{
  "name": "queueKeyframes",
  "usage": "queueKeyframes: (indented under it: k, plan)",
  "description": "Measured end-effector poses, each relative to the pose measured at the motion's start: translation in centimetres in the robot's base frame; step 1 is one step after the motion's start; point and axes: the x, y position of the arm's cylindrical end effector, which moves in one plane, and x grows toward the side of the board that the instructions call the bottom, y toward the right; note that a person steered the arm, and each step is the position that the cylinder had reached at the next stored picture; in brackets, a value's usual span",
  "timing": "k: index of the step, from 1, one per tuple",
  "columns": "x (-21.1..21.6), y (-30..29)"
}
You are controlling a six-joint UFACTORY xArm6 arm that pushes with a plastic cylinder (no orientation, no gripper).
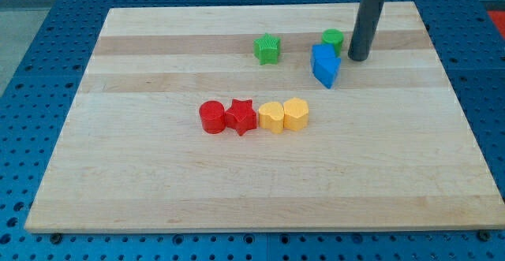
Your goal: Push the green circle slightly to the left
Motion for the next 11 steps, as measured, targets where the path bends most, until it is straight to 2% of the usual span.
queueKeyframes:
  k: [1,5,6,7,9,11]
  plan:
    - [-1.5,0.1]
    - [-2.2,-3.2]
    - [-5.4,-3.2]
    - [-7.1,-5.8]
    - [-7.1,-14.4]
    - [-5.1,-19.8]
